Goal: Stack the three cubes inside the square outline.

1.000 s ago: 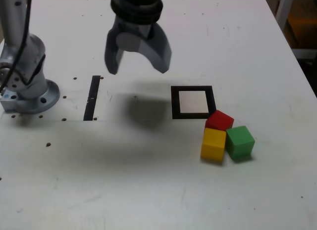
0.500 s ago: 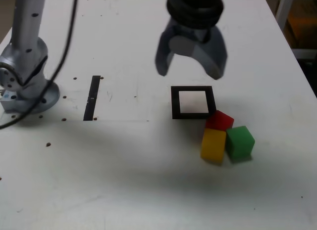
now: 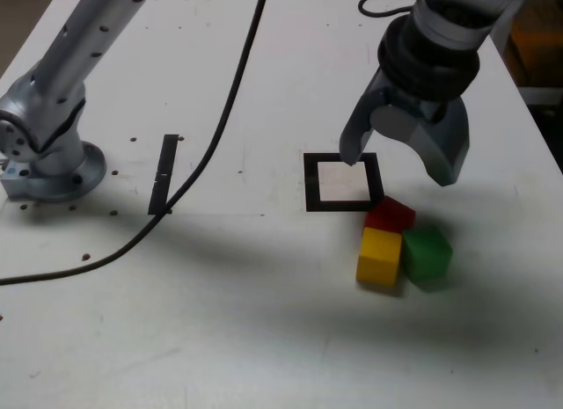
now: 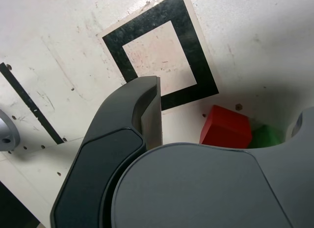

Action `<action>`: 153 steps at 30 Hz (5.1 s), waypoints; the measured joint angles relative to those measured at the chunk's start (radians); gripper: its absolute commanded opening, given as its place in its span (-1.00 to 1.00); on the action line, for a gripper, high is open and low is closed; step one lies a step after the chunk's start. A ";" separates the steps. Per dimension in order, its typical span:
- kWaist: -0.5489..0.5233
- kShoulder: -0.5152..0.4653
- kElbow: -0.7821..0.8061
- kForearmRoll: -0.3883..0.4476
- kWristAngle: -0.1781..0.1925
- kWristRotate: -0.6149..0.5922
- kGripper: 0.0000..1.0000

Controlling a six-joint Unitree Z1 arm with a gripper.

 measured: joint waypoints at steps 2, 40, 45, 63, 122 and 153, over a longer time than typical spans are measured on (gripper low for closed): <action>0.000 0.015 -0.008 0.001 -0.003 0.000 1.00; -0.079 0.142 -0.058 0.039 -0.071 -0.059 0.93; -0.092 0.142 -0.058 0.044 -0.059 -0.057 0.81; -0.111 0.155 -0.082 0.050 -0.016 -0.038 0.26; -0.059 0.001 0.073 0.053 0.081 -0.413 -1.00; 0.015 0.004 0.202 -0.034 0.061 -0.490 -1.00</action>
